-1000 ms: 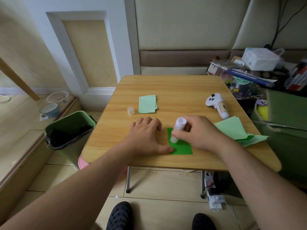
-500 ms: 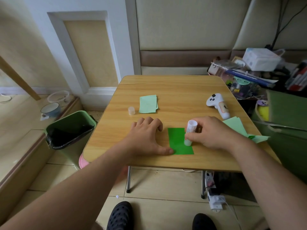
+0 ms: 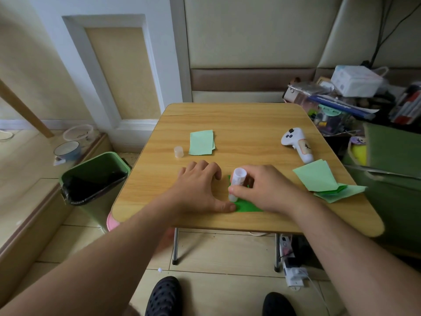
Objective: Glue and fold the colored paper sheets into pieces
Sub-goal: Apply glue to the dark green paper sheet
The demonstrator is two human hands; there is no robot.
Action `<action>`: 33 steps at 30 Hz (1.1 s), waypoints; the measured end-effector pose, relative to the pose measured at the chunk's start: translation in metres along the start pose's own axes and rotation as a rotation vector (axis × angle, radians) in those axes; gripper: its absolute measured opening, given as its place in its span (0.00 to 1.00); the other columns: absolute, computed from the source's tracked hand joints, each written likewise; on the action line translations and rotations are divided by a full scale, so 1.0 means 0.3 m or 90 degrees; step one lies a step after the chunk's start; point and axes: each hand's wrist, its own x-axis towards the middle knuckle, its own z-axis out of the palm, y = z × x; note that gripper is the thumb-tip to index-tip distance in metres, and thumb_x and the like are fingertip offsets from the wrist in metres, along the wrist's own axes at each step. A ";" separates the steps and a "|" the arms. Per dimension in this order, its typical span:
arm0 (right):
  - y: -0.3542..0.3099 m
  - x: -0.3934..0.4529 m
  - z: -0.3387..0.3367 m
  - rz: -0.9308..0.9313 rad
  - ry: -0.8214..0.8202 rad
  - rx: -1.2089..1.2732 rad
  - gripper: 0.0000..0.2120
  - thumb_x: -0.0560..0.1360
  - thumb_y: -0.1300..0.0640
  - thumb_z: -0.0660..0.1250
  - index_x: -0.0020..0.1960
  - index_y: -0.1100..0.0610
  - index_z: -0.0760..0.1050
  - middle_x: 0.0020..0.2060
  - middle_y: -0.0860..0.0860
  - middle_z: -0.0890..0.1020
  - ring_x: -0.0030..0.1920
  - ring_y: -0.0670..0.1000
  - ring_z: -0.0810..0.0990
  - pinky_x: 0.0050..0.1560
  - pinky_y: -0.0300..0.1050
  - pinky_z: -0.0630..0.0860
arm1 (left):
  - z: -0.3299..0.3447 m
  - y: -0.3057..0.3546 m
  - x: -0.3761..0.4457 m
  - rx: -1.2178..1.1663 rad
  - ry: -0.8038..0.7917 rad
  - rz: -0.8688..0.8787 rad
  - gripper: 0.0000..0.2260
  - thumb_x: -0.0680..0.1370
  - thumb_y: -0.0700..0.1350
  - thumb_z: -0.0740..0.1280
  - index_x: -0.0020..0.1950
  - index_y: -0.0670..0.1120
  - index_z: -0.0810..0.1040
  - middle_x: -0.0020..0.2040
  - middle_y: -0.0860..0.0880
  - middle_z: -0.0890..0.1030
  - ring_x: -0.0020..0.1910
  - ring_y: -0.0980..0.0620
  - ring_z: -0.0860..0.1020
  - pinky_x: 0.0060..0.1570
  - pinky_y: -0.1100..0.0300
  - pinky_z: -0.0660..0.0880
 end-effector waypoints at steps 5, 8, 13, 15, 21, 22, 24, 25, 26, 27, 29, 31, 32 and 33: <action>0.022 -0.001 -0.042 0.017 -0.017 -0.015 0.08 0.73 0.44 0.74 0.42 0.48 0.80 0.34 0.38 0.80 0.33 0.42 0.74 0.39 0.44 0.72 | 0.001 -0.002 -0.001 -0.002 0.001 -0.002 0.37 0.55 0.82 0.64 0.54 0.61 0.64 0.55 0.56 0.69 0.57 0.51 0.66 0.63 0.49 0.66; 0.053 -0.009 -0.076 0.044 -0.022 -0.008 0.06 0.72 0.45 0.74 0.42 0.47 0.81 0.33 0.37 0.79 0.33 0.42 0.73 0.38 0.44 0.72 | 0.002 -0.005 -0.002 -0.003 0.002 0.003 0.37 0.56 0.82 0.65 0.54 0.61 0.65 0.56 0.56 0.69 0.58 0.51 0.66 0.63 0.49 0.65; 0.086 -0.021 -0.120 0.076 -0.016 -0.018 0.07 0.72 0.49 0.75 0.40 0.49 0.80 0.31 0.43 0.78 0.30 0.41 0.72 0.36 0.42 0.70 | -0.003 -0.005 -0.003 -0.002 -0.007 0.006 0.37 0.56 0.83 0.64 0.55 0.61 0.64 0.57 0.56 0.69 0.58 0.51 0.66 0.63 0.49 0.65; 0.094 -0.023 -0.130 0.086 -0.018 -0.026 0.07 0.73 0.49 0.75 0.39 0.50 0.80 0.32 0.44 0.78 0.31 0.41 0.72 0.36 0.43 0.70 | -0.004 -0.005 -0.003 -0.003 -0.006 0.008 0.37 0.56 0.82 0.65 0.55 0.61 0.64 0.57 0.56 0.69 0.58 0.51 0.66 0.63 0.50 0.65; 0.103 -0.027 -0.139 0.093 0.031 -0.008 0.07 0.74 0.50 0.74 0.41 0.51 0.80 0.37 0.49 0.83 0.38 0.50 0.78 0.41 0.48 0.75 | -0.003 -0.006 0.000 -0.004 -0.009 0.009 0.36 0.56 0.82 0.65 0.54 0.62 0.63 0.57 0.56 0.69 0.59 0.51 0.66 0.63 0.50 0.65; 0.099 -0.026 -0.140 0.085 0.044 0.010 0.06 0.74 0.50 0.74 0.41 0.50 0.80 0.38 0.49 0.83 0.40 0.51 0.80 0.43 0.49 0.77 | -0.002 -0.006 0.001 -0.003 -0.008 0.008 0.36 0.56 0.83 0.65 0.54 0.62 0.63 0.57 0.56 0.69 0.58 0.51 0.66 0.63 0.49 0.65; 0.089 -0.023 -0.137 0.066 0.036 0.042 0.05 0.74 0.51 0.74 0.41 0.49 0.81 0.39 0.49 0.84 0.43 0.53 0.81 0.46 0.52 0.79 | -0.001 -0.006 0.002 -0.005 -0.008 0.006 0.36 0.56 0.82 0.65 0.53 0.62 0.63 0.57 0.57 0.69 0.58 0.51 0.66 0.63 0.49 0.65; 0.086 -0.023 -0.135 0.063 0.018 0.052 0.04 0.74 0.52 0.74 0.41 0.49 0.81 0.40 0.49 0.85 0.44 0.54 0.82 0.47 0.53 0.80 | 0.000 -0.006 0.002 -0.006 -0.008 0.006 0.36 0.56 0.82 0.65 0.53 0.62 0.63 0.57 0.57 0.69 0.58 0.51 0.66 0.63 0.49 0.64; 0.084 -0.022 -0.130 0.064 -0.001 0.057 0.04 0.74 0.52 0.74 0.41 0.49 0.82 0.40 0.49 0.85 0.45 0.54 0.82 0.48 0.53 0.80 | 0.000 -0.006 0.002 -0.007 -0.007 0.006 0.36 0.57 0.82 0.66 0.53 0.62 0.63 0.57 0.57 0.69 0.58 0.51 0.66 0.63 0.50 0.64; 0.085 -0.021 -0.125 0.067 -0.016 0.059 0.03 0.73 0.52 0.75 0.41 0.48 0.82 0.40 0.49 0.85 0.45 0.53 0.82 0.49 0.52 0.80 | 0.001 -0.006 0.001 -0.007 -0.005 0.007 0.36 0.57 0.82 0.66 0.54 0.62 0.63 0.56 0.57 0.69 0.58 0.51 0.66 0.63 0.50 0.64; 0.089 -0.020 -0.117 0.073 -0.030 0.056 0.03 0.73 0.52 0.75 0.41 0.48 0.82 0.40 0.49 0.85 0.43 0.53 0.82 0.48 0.51 0.80 | 0.001 -0.006 -0.001 -0.008 -0.002 0.008 0.36 0.57 0.81 0.67 0.54 0.61 0.64 0.56 0.57 0.69 0.58 0.51 0.66 0.63 0.49 0.65; 0.093 -0.020 -0.116 0.076 -0.041 0.053 0.03 0.73 0.52 0.75 0.42 0.48 0.82 0.39 0.49 0.84 0.38 0.50 0.79 0.44 0.48 0.77 | 0.000 -0.007 -0.001 -0.008 -0.004 0.008 0.36 0.57 0.81 0.67 0.54 0.61 0.64 0.57 0.56 0.69 0.59 0.51 0.66 0.63 0.49 0.65; 0.097 -0.019 -0.117 0.080 -0.050 0.052 0.03 0.73 0.51 0.75 0.42 0.48 0.82 0.38 0.49 0.84 0.37 0.47 0.77 0.43 0.47 0.75 | 0.000 -0.007 0.000 -0.007 -0.006 0.008 0.36 0.57 0.81 0.67 0.54 0.61 0.64 0.57 0.56 0.69 0.59 0.51 0.66 0.63 0.49 0.65; 0.101 -0.018 -0.120 0.086 -0.060 0.051 0.03 0.73 0.51 0.75 0.42 0.48 0.82 0.38 0.49 0.83 0.37 0.46 0.76 0.42 0.46 0.74 | -0.002 -0.007 -0.001 -0.006 -0.007 0.008 0.36 0.57 0.81 0.67 0.54 0.61 0.64 0.57 0.56 0.69 0.59 0.51 0.66 0.63 0.49 0.65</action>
